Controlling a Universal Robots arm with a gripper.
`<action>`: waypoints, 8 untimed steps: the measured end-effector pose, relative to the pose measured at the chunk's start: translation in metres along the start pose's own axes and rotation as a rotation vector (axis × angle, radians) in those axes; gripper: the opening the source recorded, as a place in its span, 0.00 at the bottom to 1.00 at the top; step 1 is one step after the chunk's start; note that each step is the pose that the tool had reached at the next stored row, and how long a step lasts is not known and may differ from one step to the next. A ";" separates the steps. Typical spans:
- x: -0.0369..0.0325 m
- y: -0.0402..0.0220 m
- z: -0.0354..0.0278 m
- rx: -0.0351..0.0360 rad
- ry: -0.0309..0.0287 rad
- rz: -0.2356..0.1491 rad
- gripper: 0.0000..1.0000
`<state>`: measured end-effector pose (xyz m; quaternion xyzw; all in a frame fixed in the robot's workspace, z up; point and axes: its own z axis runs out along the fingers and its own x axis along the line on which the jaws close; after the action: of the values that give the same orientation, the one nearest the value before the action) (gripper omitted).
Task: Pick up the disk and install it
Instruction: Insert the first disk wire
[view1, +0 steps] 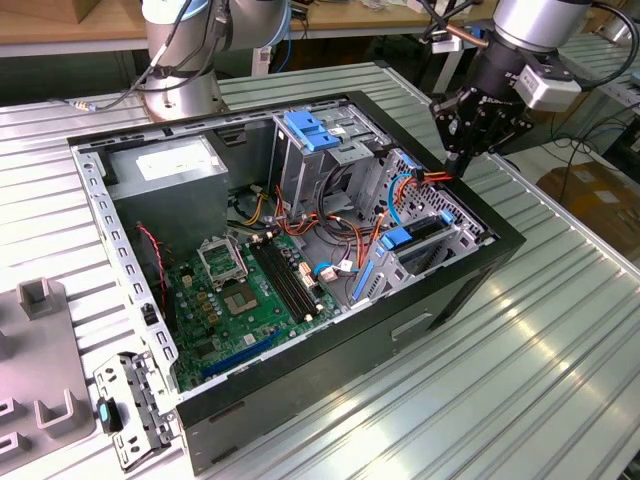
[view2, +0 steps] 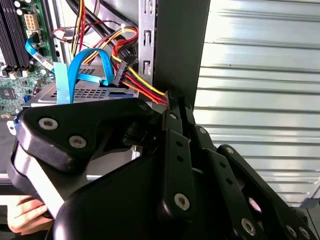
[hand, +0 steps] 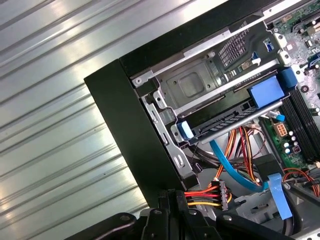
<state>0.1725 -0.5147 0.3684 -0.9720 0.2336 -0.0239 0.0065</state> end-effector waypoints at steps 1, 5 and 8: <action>0.0000 -0.0001 -0.0011 0.0001 -0.0001 0.000 0.16; 0.0001 -0.0001 -0.0028 0.0003 -0.0002 0.000 0.16; -0.0001 0.0000 -0.0030 -0.0001 0.0000 0.000 0.16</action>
<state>0.1723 -0.5146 0.3714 -0.9720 0.2336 -0.0239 0.0064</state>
